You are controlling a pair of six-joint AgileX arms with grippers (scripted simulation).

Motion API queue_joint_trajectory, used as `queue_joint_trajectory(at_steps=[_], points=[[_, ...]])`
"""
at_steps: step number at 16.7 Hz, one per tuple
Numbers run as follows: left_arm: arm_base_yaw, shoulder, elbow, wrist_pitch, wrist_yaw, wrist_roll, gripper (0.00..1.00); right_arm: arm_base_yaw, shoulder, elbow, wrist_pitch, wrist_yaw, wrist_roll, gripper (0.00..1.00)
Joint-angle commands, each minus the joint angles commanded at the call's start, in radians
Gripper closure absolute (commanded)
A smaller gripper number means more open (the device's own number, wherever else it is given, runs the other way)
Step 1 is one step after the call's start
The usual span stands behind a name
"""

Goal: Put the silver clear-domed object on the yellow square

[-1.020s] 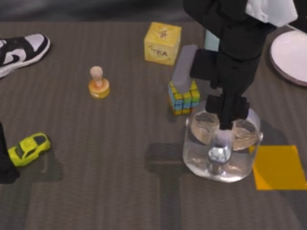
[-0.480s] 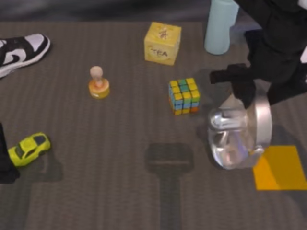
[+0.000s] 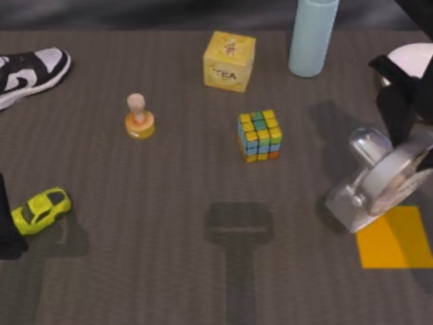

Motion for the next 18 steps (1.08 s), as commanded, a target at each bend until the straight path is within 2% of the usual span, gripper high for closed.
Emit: queue_joint_trajectory(at_steps=[4, 7, 15, 18], points=[[0.000, 0.000, 0.000, 0.000, 0.000, 0.000, 0.00, -0.050, -0.051, -0.072, -0.016, -0.018, 0.324, 1.00], [0.000, 0.000, 0.000, 0.000, 0.000, 0.000, 0.00, -0.074, -0.074, -0.109, -0.026, -0.029, 0.456, 1.00], [0.000, 0.000, 0.000, 0.000, 0.000, 0.000, 0.00, -0.077, -0.077, -0.122, -0.024, -0.032, 0.495, 1.00], [0.000, 0.000, 0.000, 0.000, 0.000, 0.000, 0.00, -0.081, -0.071, -0.176, 0.031, -0.032, 0.496, 1.00]])
